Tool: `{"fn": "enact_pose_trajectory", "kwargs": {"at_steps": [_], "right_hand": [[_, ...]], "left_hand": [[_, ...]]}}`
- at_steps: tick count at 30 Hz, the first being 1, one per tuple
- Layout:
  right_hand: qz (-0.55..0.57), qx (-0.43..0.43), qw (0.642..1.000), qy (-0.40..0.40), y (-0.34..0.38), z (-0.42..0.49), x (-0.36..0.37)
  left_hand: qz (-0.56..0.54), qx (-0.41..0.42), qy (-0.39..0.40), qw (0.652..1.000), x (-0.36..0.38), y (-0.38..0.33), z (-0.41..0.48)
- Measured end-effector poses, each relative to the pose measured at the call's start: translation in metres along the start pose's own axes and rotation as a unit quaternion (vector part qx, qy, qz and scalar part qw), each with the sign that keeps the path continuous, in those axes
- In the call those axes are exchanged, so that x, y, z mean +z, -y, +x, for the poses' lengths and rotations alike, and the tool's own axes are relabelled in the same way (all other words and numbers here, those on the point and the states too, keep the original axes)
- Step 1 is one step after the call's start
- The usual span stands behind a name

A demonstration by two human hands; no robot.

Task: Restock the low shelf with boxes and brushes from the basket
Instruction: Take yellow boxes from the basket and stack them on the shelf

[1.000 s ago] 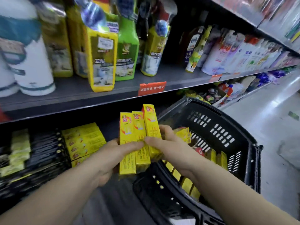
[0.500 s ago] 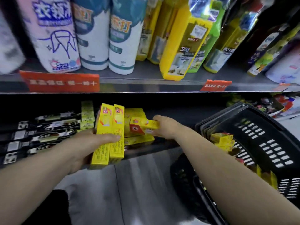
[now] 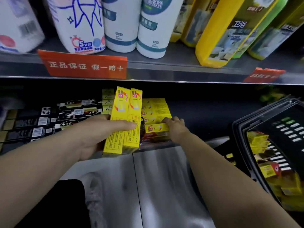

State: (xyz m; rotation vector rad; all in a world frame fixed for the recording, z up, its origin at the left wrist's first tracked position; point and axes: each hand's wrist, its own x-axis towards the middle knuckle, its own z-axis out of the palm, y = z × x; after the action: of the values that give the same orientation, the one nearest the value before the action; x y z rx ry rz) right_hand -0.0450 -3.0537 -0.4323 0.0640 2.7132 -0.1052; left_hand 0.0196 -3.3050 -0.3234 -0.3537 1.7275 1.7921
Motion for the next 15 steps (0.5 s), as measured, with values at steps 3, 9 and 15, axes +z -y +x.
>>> {"fn": "enact_pose_trajectory", "kwargs": {"at_steps": [3, 9, 15], "right_hand": [[-0.01, 0.002, 1.0, 0.003, -0.002, -0.001, -0.001], [-0.026, 0.017, 1.0, -0.001, 0.002, -0.005, 0.001], [-0.025, 0.023, 0.999, 0.011, 0.008, -0.003, -0.003]], "left_hand": [[0.006, -0.011, 0.012, 1.0, -0.002, 0.003, 0.009], [0.02, -0.022, 0.008, 1.0, -0.009, 0.013, 0.023], [0.018, -0.024, 0.009, 1.0, -0.009, 0.017, 0.025]]}}
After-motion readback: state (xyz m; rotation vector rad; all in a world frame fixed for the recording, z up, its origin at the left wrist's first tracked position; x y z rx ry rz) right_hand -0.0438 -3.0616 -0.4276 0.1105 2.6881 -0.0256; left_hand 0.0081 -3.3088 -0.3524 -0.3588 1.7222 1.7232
